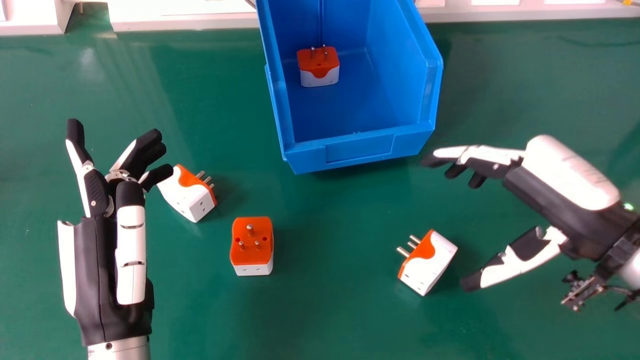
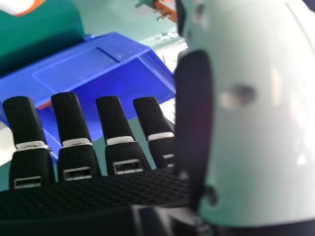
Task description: Pick all objects and put in blue box
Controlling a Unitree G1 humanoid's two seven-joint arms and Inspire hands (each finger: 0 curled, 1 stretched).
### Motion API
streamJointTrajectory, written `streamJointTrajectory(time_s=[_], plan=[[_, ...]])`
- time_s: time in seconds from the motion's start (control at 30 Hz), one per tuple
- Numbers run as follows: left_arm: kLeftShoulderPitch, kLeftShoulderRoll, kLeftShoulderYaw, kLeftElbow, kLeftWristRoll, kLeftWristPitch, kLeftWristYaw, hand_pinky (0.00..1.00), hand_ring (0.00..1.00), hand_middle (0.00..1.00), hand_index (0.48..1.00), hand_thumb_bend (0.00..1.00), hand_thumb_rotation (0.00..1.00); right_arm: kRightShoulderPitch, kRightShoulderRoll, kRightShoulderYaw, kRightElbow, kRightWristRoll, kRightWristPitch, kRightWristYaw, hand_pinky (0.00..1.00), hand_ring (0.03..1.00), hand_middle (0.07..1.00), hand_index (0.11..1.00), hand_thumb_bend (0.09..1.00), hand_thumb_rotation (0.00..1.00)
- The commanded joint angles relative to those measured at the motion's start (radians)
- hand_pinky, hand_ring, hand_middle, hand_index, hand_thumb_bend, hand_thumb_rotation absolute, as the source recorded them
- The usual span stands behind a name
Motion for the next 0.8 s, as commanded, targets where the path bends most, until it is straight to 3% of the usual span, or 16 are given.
streamJointTrajectory(time_s=[0.0, 0.4, 0.6, 0.7, 0.77], plan=[[-0.006, 0.005, 0.001, -0.011, 0.001, -0.016, 0.003, 0.76, 0.82, 0.83, 0.783, 0.49, 0.89, -0.041, -0.007, 0.002, 0.008, -0.014, -0.028, -0.028, 0.79, 0.899, 0.932, 0.925, 1.000, 0.28], [0.004, 0.005, -0.003, -0.025, -0.006, -0.011, -0.004, 0.76, 0.82, 0.83, 0.784, 0.48, 0.89, -0.116, -0.019, 0.068, 0.080, -0.079, -0.023, -0.026, 0.82, 0.913, 0.944, 0.940, 1.000, 0.28], [0.002, 0.006, -0.001, -0.026, -0.001, -0.011, 0.001, 0.76, 0.82, 0.83, 0.783, 0.48, 0.89, -0.142, -0.023, 0.092, 0.091, -0.113, -0.014, -0.036, 0.82, 0.913, 0.944, 0.943, 1.000, 0.29], [-0.006, 0.007, 0.002, -0.011, -0.004, -0.016, -0.001, 0.76, 0.82, 0.83, 0.783, 0.48, 0.89, -0.150, -0.030, 0.098, 0.081, -0.144, -0.010, -0.047, 0.82, 0.911, 0.942, 0.942, 1.000, 0.29], [-0.004, 0.008, 0.001, -0.013, -0.006, -0.017, -0.003, 0.76, 0.82, 0.83, 0.782, 0.48, 0.89, -0.158, -0.029, 0.107, 0.086, -0.177, -0.012, -0.069, 0.81, 0.908, 0.940, 0.941, 1.000, 0.29]])
